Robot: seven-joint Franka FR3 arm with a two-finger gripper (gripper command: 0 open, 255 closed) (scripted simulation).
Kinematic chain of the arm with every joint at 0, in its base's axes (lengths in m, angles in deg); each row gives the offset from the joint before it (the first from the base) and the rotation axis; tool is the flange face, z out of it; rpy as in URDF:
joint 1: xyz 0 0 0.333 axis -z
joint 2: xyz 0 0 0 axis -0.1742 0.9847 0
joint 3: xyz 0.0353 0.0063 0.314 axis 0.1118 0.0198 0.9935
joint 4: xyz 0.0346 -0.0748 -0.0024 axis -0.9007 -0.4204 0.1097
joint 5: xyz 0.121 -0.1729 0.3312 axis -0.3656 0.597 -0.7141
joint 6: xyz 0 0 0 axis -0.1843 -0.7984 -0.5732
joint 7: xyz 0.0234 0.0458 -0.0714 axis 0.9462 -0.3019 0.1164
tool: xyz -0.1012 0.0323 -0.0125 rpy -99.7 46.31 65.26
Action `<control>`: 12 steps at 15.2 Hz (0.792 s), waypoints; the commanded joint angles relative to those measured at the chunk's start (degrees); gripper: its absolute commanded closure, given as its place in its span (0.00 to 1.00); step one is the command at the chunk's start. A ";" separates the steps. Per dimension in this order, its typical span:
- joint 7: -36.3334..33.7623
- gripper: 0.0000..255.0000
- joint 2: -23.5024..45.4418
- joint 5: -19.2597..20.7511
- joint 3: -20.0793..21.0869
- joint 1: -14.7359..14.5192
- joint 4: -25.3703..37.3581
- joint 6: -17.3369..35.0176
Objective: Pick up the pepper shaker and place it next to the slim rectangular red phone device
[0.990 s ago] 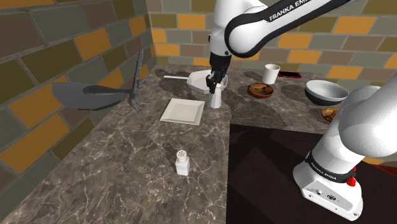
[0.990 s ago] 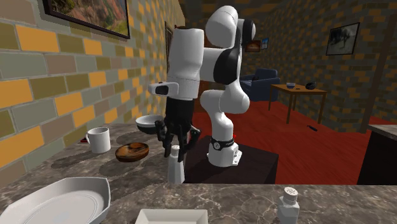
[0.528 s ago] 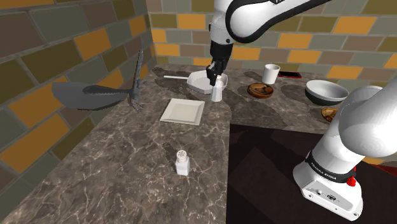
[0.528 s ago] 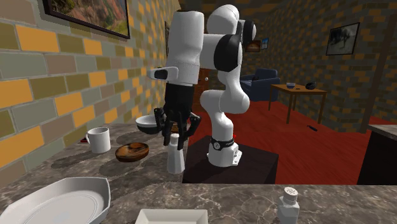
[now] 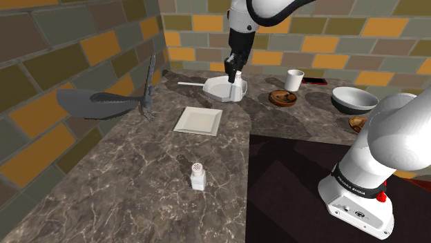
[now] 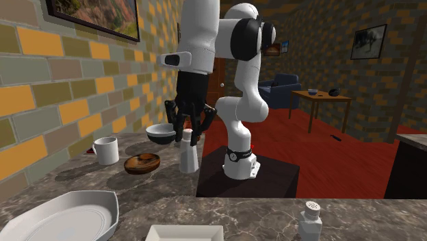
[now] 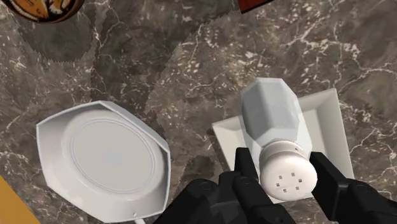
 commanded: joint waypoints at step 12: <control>8.54 1.00 -6.40 1.14 -6.40 2.59 -0.70 -5.25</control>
